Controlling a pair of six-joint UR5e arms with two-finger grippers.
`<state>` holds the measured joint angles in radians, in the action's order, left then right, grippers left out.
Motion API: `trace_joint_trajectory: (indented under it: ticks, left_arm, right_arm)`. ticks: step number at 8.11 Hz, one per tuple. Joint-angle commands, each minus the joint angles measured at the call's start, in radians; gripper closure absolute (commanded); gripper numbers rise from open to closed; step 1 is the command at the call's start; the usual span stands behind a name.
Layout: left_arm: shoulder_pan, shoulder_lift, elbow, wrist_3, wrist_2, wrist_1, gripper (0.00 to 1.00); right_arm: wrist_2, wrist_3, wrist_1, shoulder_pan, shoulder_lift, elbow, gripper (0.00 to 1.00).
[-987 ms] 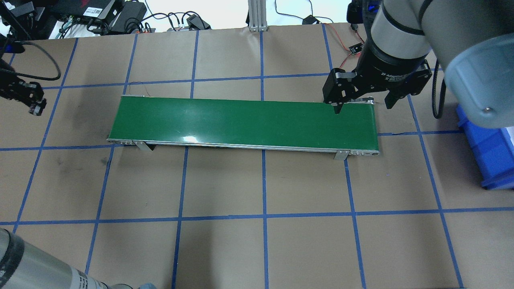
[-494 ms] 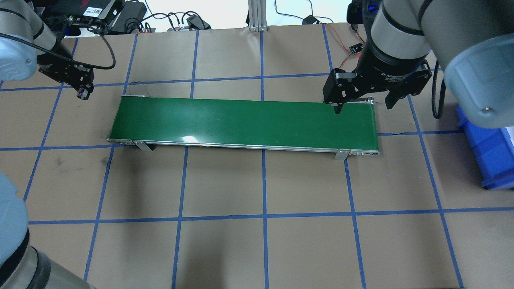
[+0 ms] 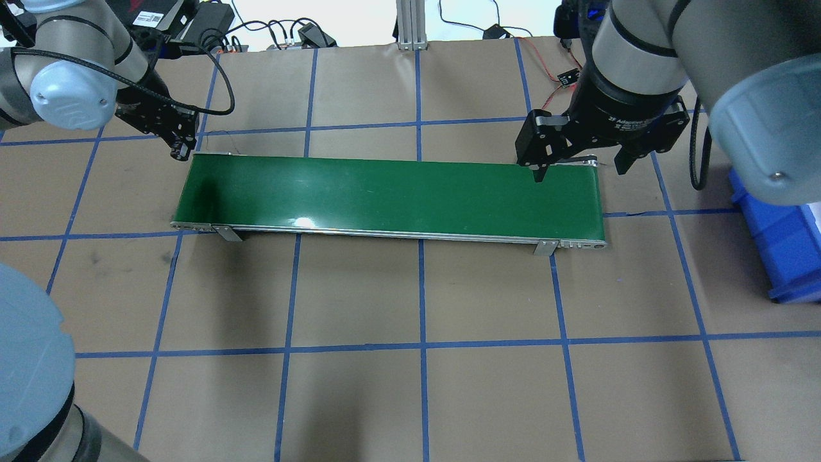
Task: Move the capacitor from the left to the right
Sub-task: 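Carry the capacitor with the left gripper over the belt's near end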
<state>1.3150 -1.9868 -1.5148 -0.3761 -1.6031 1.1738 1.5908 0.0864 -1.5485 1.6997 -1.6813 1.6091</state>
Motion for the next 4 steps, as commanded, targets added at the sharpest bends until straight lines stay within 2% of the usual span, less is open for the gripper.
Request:
trace_joint_trajectory:
  ticks: [1, 4]
  left_arm:
    - [0.018, -0.001, -0.080, 0.025, 0.002, -0.022, 1.00]
    - [0.024, -0.003, -0.119, 0.049, 0.003, -0.045, 1.00]
  right_arm:
    - [0.000, 0.000, -0.001, 0.000, 0.000, 0.000, 0.00]
    - [0.000, 0.001, -0.002, 0.000, 0.000, 0.000, 0.00]
